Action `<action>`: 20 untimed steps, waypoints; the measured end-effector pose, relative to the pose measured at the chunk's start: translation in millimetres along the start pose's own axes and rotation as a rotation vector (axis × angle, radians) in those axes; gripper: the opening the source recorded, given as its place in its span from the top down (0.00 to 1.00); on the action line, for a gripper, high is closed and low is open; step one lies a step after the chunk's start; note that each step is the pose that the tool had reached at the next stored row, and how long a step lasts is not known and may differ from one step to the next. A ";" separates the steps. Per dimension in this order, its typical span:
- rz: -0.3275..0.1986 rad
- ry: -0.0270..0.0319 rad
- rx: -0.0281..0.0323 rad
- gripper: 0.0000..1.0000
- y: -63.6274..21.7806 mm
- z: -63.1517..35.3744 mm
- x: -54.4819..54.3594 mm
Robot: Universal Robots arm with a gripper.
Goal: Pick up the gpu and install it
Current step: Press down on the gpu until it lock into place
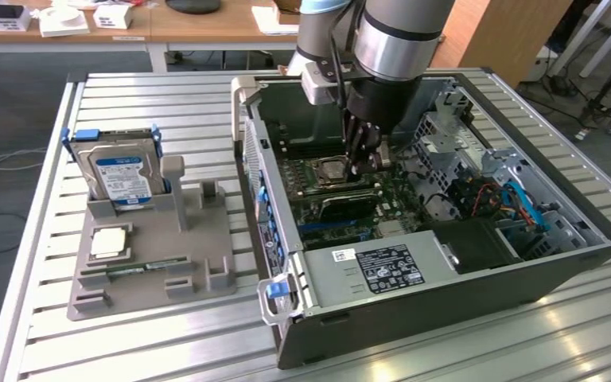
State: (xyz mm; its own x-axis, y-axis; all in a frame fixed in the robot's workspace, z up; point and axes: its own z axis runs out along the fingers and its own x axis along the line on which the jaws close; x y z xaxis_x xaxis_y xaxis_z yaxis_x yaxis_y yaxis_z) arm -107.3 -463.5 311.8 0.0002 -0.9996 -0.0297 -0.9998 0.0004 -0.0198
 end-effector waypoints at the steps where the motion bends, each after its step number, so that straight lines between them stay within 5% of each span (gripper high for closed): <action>1: 0.000 0.0000 0.0000 0.89 0.0 0.0 0.0; 20: 0.000 -0.0004 0.0001 0.89 -1.3 7.3 0.2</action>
State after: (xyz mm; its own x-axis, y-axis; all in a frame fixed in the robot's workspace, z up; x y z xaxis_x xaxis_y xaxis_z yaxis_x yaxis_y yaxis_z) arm -105.8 -463.5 304.6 0.0001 -0.9995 -0.0301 -0.9998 0.0005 -0.0199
